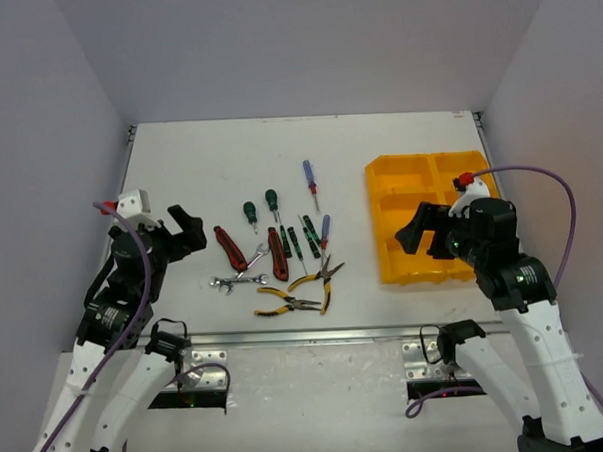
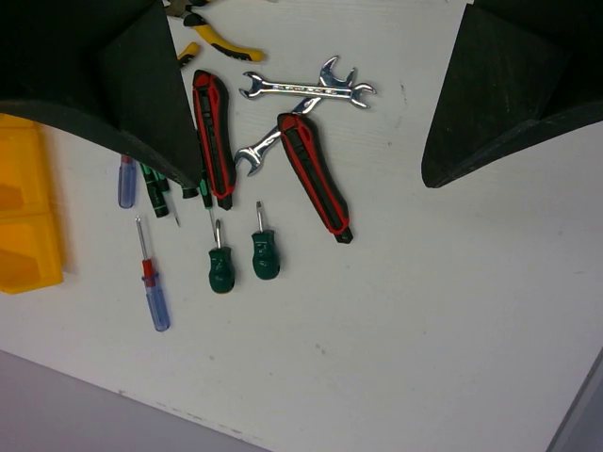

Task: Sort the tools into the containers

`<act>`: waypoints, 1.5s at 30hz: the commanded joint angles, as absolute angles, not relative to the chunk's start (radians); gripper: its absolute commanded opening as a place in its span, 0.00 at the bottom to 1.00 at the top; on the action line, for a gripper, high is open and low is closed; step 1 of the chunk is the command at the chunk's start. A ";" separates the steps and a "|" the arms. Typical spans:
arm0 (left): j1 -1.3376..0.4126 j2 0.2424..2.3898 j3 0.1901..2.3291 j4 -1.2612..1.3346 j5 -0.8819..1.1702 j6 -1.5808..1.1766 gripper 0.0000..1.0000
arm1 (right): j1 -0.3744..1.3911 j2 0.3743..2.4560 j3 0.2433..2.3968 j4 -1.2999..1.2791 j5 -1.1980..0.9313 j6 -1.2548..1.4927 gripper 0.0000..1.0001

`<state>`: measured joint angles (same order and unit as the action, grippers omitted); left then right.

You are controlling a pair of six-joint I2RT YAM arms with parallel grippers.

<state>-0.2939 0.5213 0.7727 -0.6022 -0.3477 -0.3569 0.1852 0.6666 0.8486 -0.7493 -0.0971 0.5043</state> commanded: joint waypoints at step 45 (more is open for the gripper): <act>-0.308 0.509 0.770 -0.528 -0.302 -0.347 1.00 | 0.533 2.422 1.992 -0.610 0.286 0.474 0.38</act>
<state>-0.2954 0.5191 0.7709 -0.5782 -0.3103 -0.3527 0.5389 2.4346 2.0039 -0.6211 0.2524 0.4479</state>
